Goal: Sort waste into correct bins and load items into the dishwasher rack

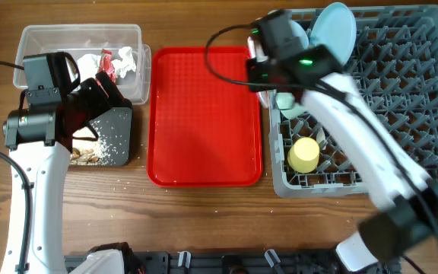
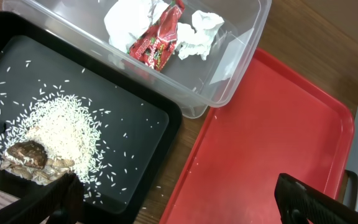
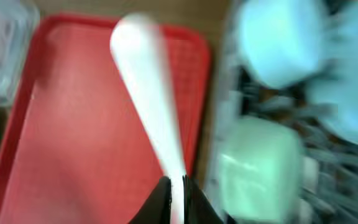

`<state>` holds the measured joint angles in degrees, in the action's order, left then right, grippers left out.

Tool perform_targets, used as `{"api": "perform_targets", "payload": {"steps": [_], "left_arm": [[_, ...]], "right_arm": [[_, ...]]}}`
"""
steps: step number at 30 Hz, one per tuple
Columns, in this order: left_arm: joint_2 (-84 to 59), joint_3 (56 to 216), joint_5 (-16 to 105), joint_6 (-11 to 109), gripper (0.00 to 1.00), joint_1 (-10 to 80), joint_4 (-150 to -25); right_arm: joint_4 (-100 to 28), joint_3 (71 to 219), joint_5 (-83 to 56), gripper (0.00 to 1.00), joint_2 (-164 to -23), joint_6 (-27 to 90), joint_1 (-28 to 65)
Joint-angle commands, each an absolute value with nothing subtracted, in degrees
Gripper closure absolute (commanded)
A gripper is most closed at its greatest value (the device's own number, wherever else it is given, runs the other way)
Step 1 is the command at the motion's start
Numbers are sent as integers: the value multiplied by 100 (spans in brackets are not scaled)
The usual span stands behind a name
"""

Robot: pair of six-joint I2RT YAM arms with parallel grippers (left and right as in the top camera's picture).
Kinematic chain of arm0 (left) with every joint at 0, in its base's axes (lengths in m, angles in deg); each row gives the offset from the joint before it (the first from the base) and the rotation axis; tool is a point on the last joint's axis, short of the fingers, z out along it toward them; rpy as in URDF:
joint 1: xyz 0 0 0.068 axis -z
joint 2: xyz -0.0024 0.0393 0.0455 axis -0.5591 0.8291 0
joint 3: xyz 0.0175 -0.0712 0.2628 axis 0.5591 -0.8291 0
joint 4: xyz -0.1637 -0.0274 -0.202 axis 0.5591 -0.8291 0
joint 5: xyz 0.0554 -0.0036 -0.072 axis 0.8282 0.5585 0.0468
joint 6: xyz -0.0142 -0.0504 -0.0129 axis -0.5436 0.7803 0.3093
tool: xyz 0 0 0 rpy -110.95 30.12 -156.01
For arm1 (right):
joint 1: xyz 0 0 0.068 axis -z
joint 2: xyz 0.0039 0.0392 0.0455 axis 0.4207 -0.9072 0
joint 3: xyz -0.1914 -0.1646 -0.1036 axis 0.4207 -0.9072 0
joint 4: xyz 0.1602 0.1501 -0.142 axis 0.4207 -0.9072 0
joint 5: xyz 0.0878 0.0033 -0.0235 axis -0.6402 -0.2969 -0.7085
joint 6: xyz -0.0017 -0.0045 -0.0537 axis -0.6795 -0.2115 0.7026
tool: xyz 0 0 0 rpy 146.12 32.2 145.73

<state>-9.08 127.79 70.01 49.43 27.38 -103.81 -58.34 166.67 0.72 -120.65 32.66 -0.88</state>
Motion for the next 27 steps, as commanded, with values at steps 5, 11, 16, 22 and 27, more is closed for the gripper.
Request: {"api": "perform_targets", "payload": {"steps": [5, 11, 16, 22, 27], "left_arm": [[-908, 12845, 7056, 4912, 0, 2701, -10368], [-908, 12845, 7058, 4912, 0, 2701, -10368], [-905, 12845, 7056, 4912, 0, 2701, -10368], [-908, 12845, 7056, 4912, 0, 2701, -10368], [-908, 12845, 7056, 4912, 0, 2701, -10368]], "right_arm": [[-7301, 16617, 1001, 96, -11259, 3336, 1368], [-6949, 16186, -276, 95, -11259, 3811, 1696], [-5863, 16184, -1301, 71, -11322, 3496, 824], [-4986, 16184, -1273, 2, -12146, 1465, 22], [-4659, 16184, -1469, 0, -13379, 552, -29]]}}
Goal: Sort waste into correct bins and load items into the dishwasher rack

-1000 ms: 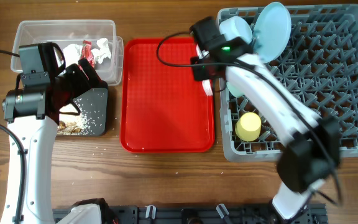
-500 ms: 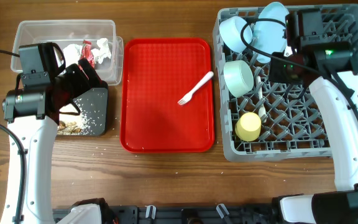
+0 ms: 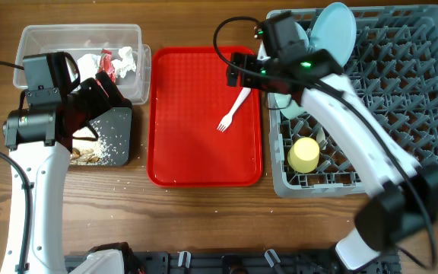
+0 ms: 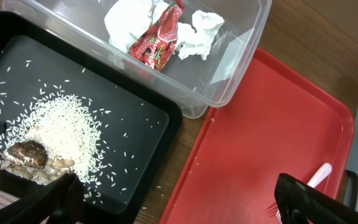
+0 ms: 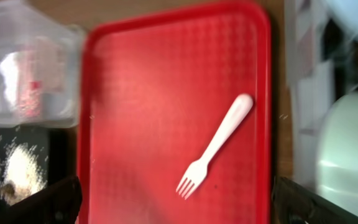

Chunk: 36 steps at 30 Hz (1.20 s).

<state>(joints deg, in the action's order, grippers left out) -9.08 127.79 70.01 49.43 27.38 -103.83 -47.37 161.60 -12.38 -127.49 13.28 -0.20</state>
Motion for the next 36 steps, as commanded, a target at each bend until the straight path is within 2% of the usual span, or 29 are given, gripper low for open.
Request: {"api": "perform_targets", "payload": {"steps": [1, 5, 10, 19, 20, 23, 31, 36], "left_arm": [[-908, 12845, 7056, 4912, 0, 2701, -10368], [-905, 12845, 7056, 4912, 0, 2701, -10368], [-908, 12845, 7056, 4912, 0, 2701, -10368], [-905, 12845, 7056, 4912, 0, 2701, -10368], [-905, 12845, 7056, 4912, 0, 2701, -10368], [-905, 12845, 7056, 4912, 0, 2701, -10368], [-905, 12845, 7056, 4912, 0, 2701, -10368], [-905, 12845, 7056, 4912, 0, 2701, -10368]], "right_arm": [[-4591, 16184, -1662, 0, -13702, 530, -35], [-4423, 16184, -1780, 12, -14382, 456, -123], [-4344, 16184, -1511, 17, -14474, 394, -276], [-4339, 16136, -608, 28, -14664, -519, -549], [-4333, 16132, -518, 32, -14666, -615, -551], [-4195, 15955, -545, 41, -14666, -854, -551], [-3765, 15491, -910, 51, -14666, -1033, -551], [-3677, 15487, -984, 64, -14824, -1031, -579]]}}
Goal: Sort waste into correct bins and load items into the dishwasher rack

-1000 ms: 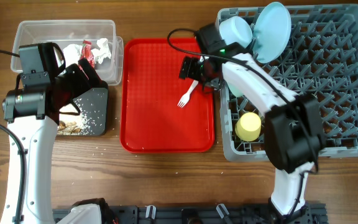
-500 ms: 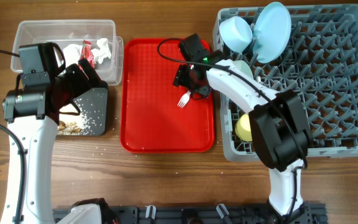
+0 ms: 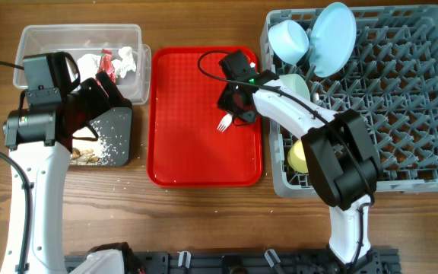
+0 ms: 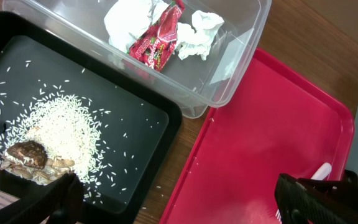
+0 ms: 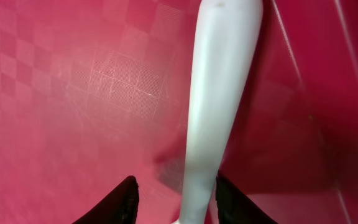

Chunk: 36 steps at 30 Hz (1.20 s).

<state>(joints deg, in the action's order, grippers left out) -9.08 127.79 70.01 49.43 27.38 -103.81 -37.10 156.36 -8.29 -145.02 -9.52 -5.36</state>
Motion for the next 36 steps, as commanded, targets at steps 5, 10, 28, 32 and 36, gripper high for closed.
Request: {"api": "perform_targets", "payload": {"steps": [5, 10, 28, 32, 36], "left_arm": [[-905, 12845, 7056, 4912, 0, 2701, -10368], [-905, 12845, 7056, 4912, 0, 2701, -10368], [-905, 12845, 7056, 4912, 0, 2701, -10368], [-905, 12845, 7056, 4912, 0, 2701, -10368], [-908, 12845, 7056, 4912, 0, 2701, -10368]], "right_arm": [[-3548, 15487, -1150, 96, -14926, -994, -588], [-3251, 15489, -1530, 96, -14920, -373, -586], [-5931, 16243, -1611, 96, -11235, 3830, 1198], [-7069, 16239, -114, 96, -10795, 3830, 1724], [-7323, 15684, 533, 96, -10828, 3944, 1882]]}}
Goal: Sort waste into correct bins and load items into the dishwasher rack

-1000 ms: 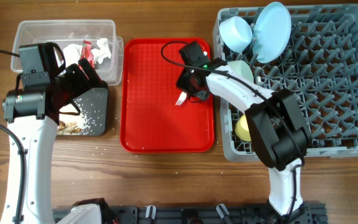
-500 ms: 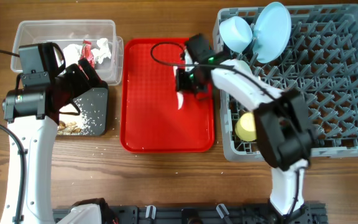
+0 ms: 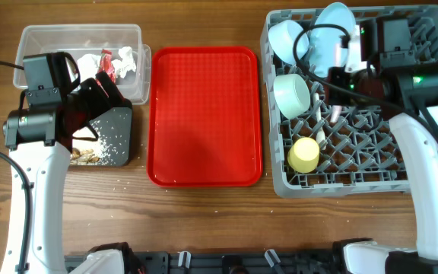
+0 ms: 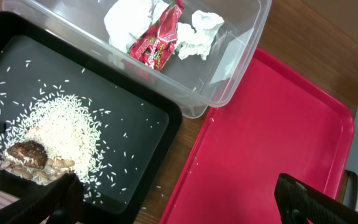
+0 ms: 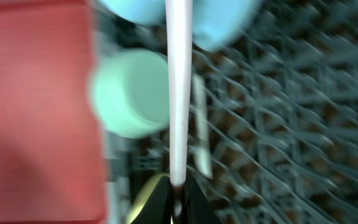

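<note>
My right gripper (image 3: pixel 339 80) hangs over the left part of the grey dishwasher rack (image 3: pixel 401 152), shut on a white plastic fork (image 5: pixel 178 93). The right wrist view is blurred, with the fork's handle running up from the jaws. In the rack sit a green cup (image 3: pixel 291 93), a yellow cup (image 3: pixel 305 154), a blue bowl (image 3: pixel 286 38) and a blue plate (image 3: pixel 333 30). The red tray (image 3: pixel 204 114) has nothing on it. My left gripper (image 4: pixel 179 211) is open, high above the edge between the black tray (image 4: pixel 73 124) and the red tray.
A clear bin (image 3: pixel 82 46) at the back left holds crumpled white paper and a red wrapper (image 4: pixel 160 43). The black tray holds rice (image 4: pixel 61 134) and a brown scrap. Another white utensil (image 3: pixel 322 137) lies in the rack near the yellow cup.
My right gripper was down on the red tray with its jaws either side of the fork. Now it is shut on the fork over the rack, and the tray is bare. The left arm has not moved.
My right gripper first held the fork near the tray's right edge. Then the fork lay on the red tray with the gripper open above it. Then the gripper was low around the handle. Now it holds the fork over the rack.
</note>
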`<state>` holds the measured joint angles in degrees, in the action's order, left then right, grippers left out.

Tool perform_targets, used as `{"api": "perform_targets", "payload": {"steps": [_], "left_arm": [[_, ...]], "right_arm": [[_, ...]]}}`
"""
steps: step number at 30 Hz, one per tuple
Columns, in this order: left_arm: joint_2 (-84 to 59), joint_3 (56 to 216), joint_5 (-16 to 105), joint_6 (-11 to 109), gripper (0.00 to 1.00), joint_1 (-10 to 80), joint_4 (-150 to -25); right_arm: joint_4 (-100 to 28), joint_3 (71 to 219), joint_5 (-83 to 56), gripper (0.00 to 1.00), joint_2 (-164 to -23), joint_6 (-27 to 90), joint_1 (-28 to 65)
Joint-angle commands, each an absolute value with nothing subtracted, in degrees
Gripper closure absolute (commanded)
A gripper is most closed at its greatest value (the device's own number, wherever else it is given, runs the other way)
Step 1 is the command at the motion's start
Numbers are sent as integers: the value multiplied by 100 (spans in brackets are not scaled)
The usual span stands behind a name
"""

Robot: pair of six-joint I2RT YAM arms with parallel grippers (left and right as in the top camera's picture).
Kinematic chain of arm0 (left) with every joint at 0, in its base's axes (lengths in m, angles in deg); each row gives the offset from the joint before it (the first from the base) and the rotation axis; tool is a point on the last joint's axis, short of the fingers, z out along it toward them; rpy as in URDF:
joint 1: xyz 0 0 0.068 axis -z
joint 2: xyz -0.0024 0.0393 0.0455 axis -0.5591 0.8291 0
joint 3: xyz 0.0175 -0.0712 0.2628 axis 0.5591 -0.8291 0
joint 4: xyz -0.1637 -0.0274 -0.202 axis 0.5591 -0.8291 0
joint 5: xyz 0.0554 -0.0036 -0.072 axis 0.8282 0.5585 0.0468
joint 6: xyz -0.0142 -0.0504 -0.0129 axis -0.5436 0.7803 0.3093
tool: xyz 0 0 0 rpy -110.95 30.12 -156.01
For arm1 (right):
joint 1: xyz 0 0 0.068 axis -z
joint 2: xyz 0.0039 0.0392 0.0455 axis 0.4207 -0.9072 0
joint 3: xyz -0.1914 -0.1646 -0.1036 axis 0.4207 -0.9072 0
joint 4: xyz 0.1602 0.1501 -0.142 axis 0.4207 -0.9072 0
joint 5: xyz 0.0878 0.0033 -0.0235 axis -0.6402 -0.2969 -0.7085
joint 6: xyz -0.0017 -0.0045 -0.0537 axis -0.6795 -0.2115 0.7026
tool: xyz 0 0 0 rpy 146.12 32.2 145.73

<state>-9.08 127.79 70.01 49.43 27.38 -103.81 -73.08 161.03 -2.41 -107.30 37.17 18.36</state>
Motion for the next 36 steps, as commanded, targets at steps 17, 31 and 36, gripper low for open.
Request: {"api": "perform_targets", "payload": {"steps": [17, 31, 36], "left_arm": [[-908, 12845, 7056, 4912, 0, 2701, -10368], [-905, 12845, 7056, 4915, 0, 2701, -10368], [-905, 12845, 7056, 4912, 0, 2701, -10368]], "right_arm": [[-6097, 14195, 1119, 51, -10848, 4534, 1886], [-7037, 16986, -573, 0, -8959, 4198, 1886], [-7065, 16984, -466, 0, -8173, 4340, 1886]]}}
